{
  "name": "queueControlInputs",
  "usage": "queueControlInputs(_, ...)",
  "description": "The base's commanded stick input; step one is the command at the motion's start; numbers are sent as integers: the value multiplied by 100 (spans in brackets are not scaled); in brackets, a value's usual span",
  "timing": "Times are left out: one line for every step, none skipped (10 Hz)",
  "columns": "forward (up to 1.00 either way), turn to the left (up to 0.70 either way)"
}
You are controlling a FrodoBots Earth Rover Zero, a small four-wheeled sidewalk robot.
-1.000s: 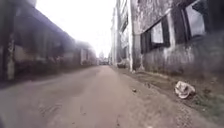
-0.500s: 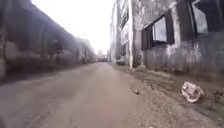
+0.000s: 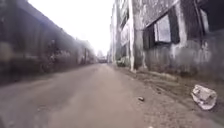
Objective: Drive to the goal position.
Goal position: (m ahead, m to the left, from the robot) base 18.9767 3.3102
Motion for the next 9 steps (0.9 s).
queueControlInputs(50,1)
queueControlInputs(50,1)
queueControlInputs(50,1)
queueControlInputs(50,1)
queueControlInputs(50,1)
queueControlInputs(50,1)
queueControlInputs(50,1)
queueControlInputs(50,1)
queueControlInputs(50,1)
